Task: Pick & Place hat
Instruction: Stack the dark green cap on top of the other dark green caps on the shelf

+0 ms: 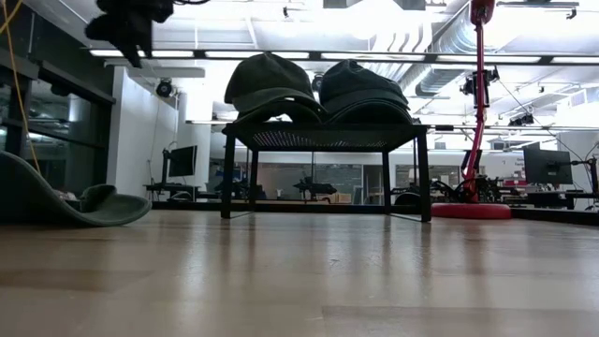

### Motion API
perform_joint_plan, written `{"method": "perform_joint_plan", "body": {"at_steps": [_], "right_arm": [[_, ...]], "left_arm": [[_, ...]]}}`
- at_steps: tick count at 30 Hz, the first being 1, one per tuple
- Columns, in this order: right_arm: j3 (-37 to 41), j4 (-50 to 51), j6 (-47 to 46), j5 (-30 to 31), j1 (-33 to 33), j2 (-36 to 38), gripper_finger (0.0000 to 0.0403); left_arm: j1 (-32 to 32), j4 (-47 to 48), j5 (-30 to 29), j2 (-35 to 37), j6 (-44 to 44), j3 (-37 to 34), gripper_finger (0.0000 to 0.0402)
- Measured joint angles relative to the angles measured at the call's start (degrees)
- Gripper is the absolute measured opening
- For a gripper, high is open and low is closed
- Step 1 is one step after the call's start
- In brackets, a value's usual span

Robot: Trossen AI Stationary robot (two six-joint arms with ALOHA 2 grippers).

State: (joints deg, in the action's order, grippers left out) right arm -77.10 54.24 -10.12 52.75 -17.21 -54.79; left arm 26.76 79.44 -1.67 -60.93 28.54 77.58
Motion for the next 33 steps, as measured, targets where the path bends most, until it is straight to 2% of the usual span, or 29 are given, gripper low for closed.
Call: {"method": "perform_joint_plan", "body": {"at_steps": [4, 12, 18, 25, 29, 33], "right_arm": [[0.0, 0.0, 1.3, -1.0, 0.0, 0.0, 0.0227], [0.0, 0.0, 1.6, -3.6, 0.0, 0.0, 0.0227], [0.0, 0.6, 3.2, -5.1, 0.0, 0.0, 0.0227], [0.0, 0.8, 4.2, -7.6, 0.0, 0.0, 0.0227], [0.0, 0.9, 4.2, -8.8, 0.0, 0.0, 0.0227], [0.0, 0.9, 4.2, -9.7, 0.0, 0.0, 0.0227]], "left_arm": [[-9.7, 3.1, 2.1, 0.3, 5.5, -2.4, 0.0179], [-29.7, 0.9, 4.4, -0.4, 18.9, -12.7, 0.0179], [-42.0, -6.8, 6.1, -2.3, 18.0, -20.7, 0.0179], [-50.1, -12.2, 0.9, -7.4, 10.5, -25.8, 0.0179], [-52.1, -12.2, -3.5, -11.0, 10.1, -26.4, 0.0179], [-53.1, -12.9, -5.2, -14.3, 7.2, -27.3, 0.0179]]}}
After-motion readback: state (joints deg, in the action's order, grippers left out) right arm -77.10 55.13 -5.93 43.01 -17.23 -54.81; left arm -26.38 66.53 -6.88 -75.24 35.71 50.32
